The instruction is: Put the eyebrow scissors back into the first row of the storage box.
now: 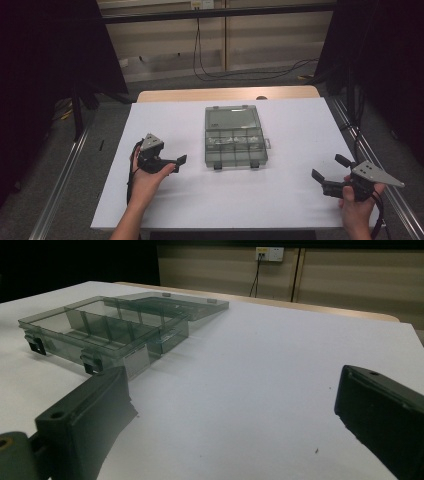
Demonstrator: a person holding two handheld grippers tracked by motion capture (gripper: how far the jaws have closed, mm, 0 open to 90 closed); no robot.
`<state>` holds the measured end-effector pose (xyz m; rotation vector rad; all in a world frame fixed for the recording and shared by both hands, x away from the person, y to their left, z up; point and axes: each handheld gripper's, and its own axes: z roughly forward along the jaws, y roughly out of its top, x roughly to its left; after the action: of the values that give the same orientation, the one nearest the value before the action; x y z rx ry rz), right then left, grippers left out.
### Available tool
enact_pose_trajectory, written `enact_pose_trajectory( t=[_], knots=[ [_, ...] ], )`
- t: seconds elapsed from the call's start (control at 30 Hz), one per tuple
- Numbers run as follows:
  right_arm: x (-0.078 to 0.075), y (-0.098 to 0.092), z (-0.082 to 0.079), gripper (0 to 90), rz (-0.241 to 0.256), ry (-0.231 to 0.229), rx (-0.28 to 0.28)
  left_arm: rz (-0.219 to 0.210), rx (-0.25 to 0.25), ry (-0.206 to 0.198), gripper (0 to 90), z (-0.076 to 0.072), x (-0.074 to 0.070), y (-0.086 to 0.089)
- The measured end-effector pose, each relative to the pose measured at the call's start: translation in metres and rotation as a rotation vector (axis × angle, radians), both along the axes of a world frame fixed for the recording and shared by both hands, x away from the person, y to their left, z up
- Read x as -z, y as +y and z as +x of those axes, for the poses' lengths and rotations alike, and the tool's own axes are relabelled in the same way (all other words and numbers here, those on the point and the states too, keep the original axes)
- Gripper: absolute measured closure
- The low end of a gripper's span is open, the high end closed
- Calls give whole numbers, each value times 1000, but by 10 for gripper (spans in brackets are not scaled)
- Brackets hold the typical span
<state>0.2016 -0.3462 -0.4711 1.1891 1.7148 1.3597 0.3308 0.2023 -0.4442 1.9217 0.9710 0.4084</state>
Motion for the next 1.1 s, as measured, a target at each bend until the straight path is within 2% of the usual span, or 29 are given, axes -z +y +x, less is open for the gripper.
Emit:
enact_pose_trajectory(
  t=[0.23, 0.5, 0.8, 0.83, 0.93, 0.97, 1.03, 1.1],
  knots=[
    [0, 0, 0, 10, -1, 3, 4, -35, -73, -39, 0, -15, 7, 20],
    [0, 1, 0, 10, -1, 2, 14, -76, -112, -74, 0, -33, 10, 42],
    [0, 1, 0, 10, -5, 4, 16, -83, -145, -110, 0, -51, 14, 61],
    [0, 1, -1, 10, -1, 8, 18, -95, -154, -112, 0, -53, 15, 63],
    [0, 0, -1, 9, 2, 8, 21, -97, -170, -120, 0, -60, 15, 70],
    [0, 0, -1, 8, 0, 6, 21, -112, -180, -124, 0, -64, 16, 72],
    [0, 0, -1, 7, -3, 2, 27, -112, -187, -134, 0, -68, 16, 76],
    [0, 1, -1, 7, 1, 10, 26, -93, -196, -147, 0, -71, 16, 82]
  ],
)
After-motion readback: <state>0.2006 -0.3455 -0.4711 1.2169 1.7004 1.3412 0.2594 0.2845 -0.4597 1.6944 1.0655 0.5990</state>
